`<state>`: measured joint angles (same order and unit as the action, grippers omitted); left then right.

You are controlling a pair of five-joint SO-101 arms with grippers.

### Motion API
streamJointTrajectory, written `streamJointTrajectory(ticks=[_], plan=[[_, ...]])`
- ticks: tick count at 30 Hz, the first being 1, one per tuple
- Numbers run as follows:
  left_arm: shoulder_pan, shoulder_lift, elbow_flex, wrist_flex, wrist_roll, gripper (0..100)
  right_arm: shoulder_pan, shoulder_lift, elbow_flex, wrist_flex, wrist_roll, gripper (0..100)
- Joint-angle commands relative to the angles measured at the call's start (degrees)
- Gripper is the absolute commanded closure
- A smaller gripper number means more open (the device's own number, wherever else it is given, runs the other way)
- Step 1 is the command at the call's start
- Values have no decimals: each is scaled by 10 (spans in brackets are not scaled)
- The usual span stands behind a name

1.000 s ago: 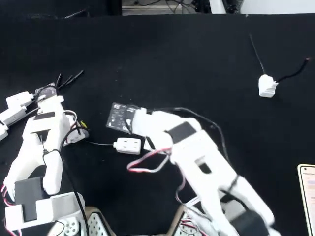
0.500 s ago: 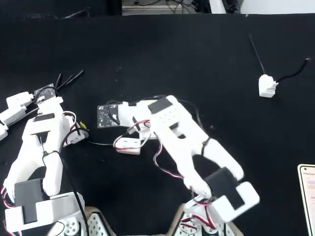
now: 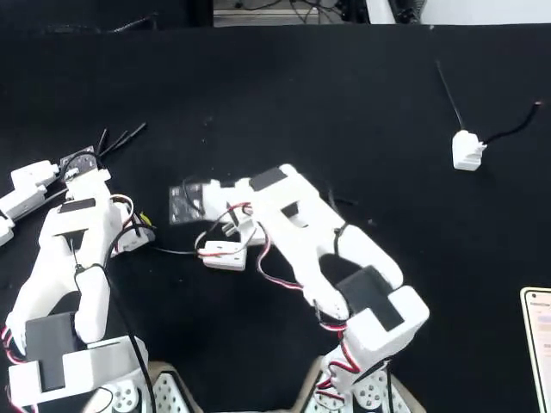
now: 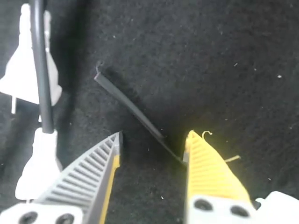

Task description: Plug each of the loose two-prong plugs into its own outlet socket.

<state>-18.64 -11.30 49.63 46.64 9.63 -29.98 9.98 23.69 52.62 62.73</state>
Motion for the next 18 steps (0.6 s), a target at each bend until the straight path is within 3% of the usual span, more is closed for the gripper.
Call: streamJointTrajectory(ticks=[1,5,10,13,15,18], plan=[[-15,-9,4,0,5,780,31,-3,-62,-6,-102,982],[-14,-9,4,0,5,780,64,-17,-68,5,-166,992],[-14,-9,4,0,5,780,83,-109,-21,38,-166,988],[-14,-9,3,0,5,780,57,-167,22,37,-165,980],[-14,-9,3,0,5,780,27,-172,39,33,-165,896],[-15,-9,4,0,5,780,-12,-144,42,30,-149,681]])
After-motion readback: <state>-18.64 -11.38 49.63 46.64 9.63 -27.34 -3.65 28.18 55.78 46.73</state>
